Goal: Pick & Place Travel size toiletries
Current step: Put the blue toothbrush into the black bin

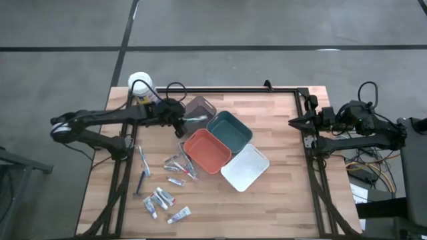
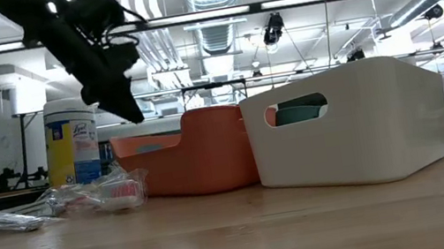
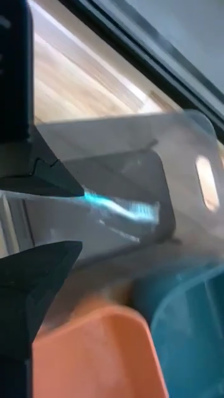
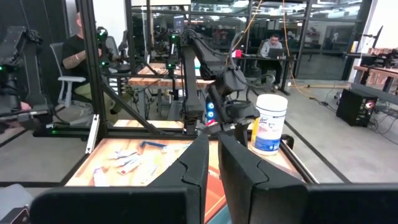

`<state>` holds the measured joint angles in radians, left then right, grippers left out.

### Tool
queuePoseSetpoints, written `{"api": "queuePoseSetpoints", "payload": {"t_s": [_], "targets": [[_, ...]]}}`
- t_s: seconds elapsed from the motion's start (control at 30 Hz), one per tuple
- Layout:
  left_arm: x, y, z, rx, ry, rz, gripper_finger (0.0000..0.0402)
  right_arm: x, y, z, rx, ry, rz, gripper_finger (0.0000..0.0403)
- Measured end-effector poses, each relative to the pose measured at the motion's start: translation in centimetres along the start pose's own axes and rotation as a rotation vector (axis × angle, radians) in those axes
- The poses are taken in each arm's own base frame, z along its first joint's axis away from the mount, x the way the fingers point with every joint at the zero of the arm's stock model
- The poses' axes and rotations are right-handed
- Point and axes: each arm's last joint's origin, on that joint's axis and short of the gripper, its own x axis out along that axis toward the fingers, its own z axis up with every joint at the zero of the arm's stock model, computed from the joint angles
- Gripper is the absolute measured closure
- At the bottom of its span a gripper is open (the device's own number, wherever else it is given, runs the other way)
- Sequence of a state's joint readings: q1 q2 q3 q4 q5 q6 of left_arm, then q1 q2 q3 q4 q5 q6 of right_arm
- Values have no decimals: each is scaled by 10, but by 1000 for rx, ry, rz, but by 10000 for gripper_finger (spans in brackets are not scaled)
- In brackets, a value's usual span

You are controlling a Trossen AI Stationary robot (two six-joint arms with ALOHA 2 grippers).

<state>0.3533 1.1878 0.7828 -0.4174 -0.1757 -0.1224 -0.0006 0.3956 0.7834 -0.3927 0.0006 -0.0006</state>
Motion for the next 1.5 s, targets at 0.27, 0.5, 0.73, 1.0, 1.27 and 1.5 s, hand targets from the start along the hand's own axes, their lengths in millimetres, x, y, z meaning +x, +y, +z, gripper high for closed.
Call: {"api": "queuePoseSetpoints", "payload": {"t_s": [0.27,0.5,0.73,1.0,1.27,1.5], "targets": [[-20,-6,-3,26,-21,-51,271,0,0,0,0,0,0,369],[-41,-24,-15,192,9,-132,271,0,0,0,0,0,0,369],[-56,-53,-37,460,93,-272,271,0,0,0,-2,0,1,369],[-49,-66,-63,564,158,-310,271,0,0,0,-2,0,0,369],[-27,-67,-85,602,105,-319,272,0,0,0,-1,0,0,369],[-12,-64,-108,773,65,-340,269,0,0,0,-1,0,0,369]]}}
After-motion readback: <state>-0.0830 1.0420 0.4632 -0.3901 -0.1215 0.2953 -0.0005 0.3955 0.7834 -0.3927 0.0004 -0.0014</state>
